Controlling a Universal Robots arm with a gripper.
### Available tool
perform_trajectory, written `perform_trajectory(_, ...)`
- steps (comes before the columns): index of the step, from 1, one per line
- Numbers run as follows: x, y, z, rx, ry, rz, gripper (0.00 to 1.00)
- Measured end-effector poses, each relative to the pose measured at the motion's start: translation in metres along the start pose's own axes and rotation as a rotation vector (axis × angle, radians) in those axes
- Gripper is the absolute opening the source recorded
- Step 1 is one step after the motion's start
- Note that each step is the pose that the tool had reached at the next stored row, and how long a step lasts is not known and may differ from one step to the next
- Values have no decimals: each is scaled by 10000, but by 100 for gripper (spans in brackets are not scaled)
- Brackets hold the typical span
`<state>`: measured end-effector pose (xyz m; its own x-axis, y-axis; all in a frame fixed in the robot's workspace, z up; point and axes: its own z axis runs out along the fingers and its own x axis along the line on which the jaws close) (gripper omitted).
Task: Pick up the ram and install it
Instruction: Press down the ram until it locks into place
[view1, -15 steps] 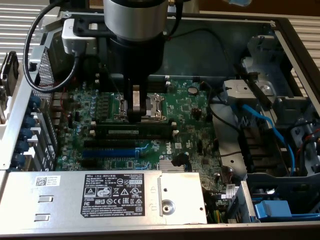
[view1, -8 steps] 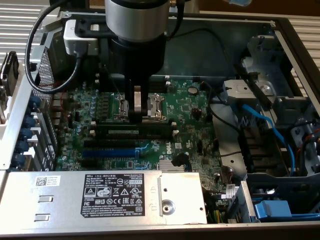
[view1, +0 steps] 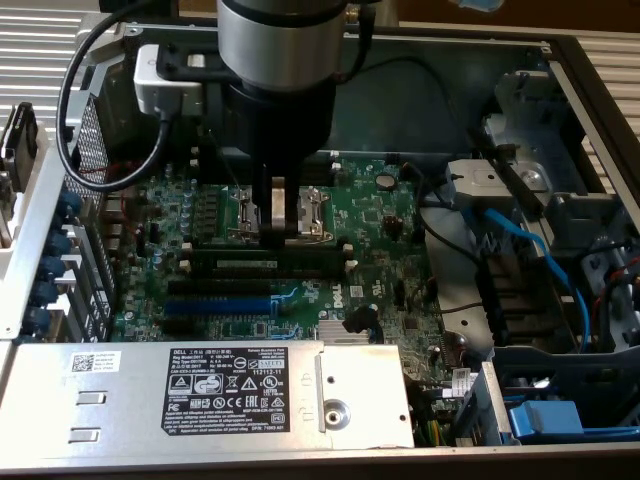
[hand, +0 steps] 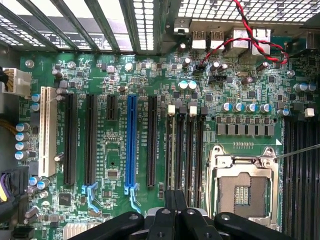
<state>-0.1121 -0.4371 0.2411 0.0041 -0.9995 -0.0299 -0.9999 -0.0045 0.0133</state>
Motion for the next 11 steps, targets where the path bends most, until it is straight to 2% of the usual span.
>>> perform_trajectory(11,-14,-14,37,-103,-1,-7,10)
